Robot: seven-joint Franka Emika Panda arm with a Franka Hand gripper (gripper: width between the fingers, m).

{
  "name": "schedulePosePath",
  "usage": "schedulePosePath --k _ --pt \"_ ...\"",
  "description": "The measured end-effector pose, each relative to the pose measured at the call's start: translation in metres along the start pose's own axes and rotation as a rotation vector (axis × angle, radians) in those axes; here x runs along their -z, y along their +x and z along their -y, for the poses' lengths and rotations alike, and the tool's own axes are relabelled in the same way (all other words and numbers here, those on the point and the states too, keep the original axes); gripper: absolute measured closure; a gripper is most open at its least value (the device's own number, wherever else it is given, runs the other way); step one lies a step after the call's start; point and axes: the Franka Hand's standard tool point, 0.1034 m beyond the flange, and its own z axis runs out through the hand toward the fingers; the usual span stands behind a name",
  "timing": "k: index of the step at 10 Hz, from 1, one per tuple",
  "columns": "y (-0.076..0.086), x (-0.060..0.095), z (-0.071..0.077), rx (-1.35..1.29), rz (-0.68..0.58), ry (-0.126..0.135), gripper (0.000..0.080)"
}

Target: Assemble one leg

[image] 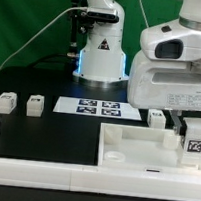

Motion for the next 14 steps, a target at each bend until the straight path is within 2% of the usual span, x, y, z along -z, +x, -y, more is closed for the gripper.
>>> schedulePosePath --k 2,4,7,11,12,13,14 --pt "-0.0006 -0.0009 0.0003 -0.216 0.001 -0.001 0.0506" --pt "-0.0011 -0.0011 0.0014 -0.460 -0.007 -0.016 0.0506" --pt "-0.0010 -0.0007 0.0028 -0.795 -0.018 -0.024 0.0506" --pt "-0.0005 -0.0005 0.0033 -1.142 -0.017 -0.014 0.0506" --pt "-0.0006 -0.0007 0.0034 -1.138 -0.017 -0.014 0.0506" --pt "-0.0010 -0.0013 0.0040 -1.131 -0.016 -0.015 0.0392" --pt "-0.0012 -0.0014 0.0048 -1.128 -0.015 -0.014 0.0242"
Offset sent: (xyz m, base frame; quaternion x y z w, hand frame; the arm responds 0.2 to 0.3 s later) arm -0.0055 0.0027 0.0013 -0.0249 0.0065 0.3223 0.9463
